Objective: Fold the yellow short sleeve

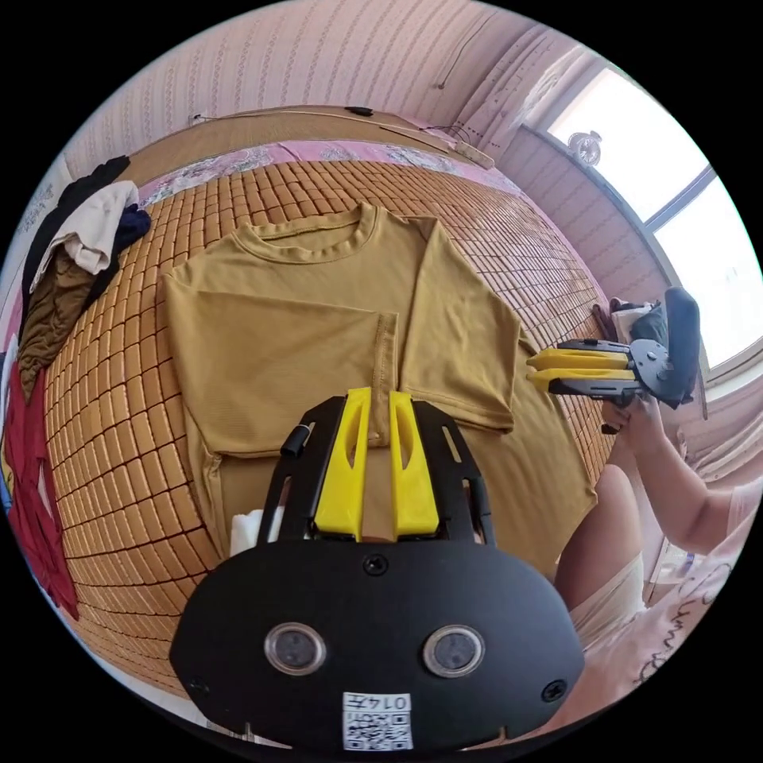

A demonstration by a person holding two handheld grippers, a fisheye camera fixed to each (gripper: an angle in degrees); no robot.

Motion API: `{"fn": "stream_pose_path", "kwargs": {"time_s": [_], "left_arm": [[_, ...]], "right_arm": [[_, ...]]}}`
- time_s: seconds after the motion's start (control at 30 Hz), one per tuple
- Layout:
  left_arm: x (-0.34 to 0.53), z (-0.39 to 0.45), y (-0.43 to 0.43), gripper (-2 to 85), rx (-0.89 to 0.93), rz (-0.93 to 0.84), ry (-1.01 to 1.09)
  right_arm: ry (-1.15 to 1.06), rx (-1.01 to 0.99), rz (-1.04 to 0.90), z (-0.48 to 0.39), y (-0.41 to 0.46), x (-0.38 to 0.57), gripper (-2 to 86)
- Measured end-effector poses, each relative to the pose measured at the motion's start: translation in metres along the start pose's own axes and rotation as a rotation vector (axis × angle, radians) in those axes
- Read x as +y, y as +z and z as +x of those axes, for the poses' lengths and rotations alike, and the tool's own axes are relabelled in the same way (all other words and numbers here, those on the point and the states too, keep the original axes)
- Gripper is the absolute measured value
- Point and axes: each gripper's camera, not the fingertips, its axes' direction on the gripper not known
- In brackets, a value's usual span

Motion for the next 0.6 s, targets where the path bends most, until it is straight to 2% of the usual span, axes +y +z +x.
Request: {"fn": "stream_pose_path", "kwargs": {"time_s": [0.13, 0.23, 0.37, 0.5, 0.6], "left_arm": [[-0.001, -0.062, -0.022, 4.8, -0.088, 0.094, -0.105], [-0.015, -0.110, -0.028, 5.0, -0.067, 0.129, -0.190], [-0.036, -0.145, -0.024, 6.6, -0.162, 0.138, -0.223], [-0.049, -0.173, -0.005, 9.9, -0.075, 0.063, -0.271], [-0.049, -0.192, 0.002, 9.7, -0.053, 0.058, -0.332]], "right_arm": [[0.054, 0.057, 0.064, 0.055, -0.002, -0.060, 7.1], [0.154, 0.008, 0.102, 0.102, 0.005, -0.108, 9.9], [0.225, 0.011, 0.056, 0.150, 0.030, -0.158, 12.6], [0.180, 0.084, -0.041, 0.166, 0.047, -0.181, 6.9], [0.210, 0.025, -0.056, 0.190, 0.045, -0.189, 1.5]]}}
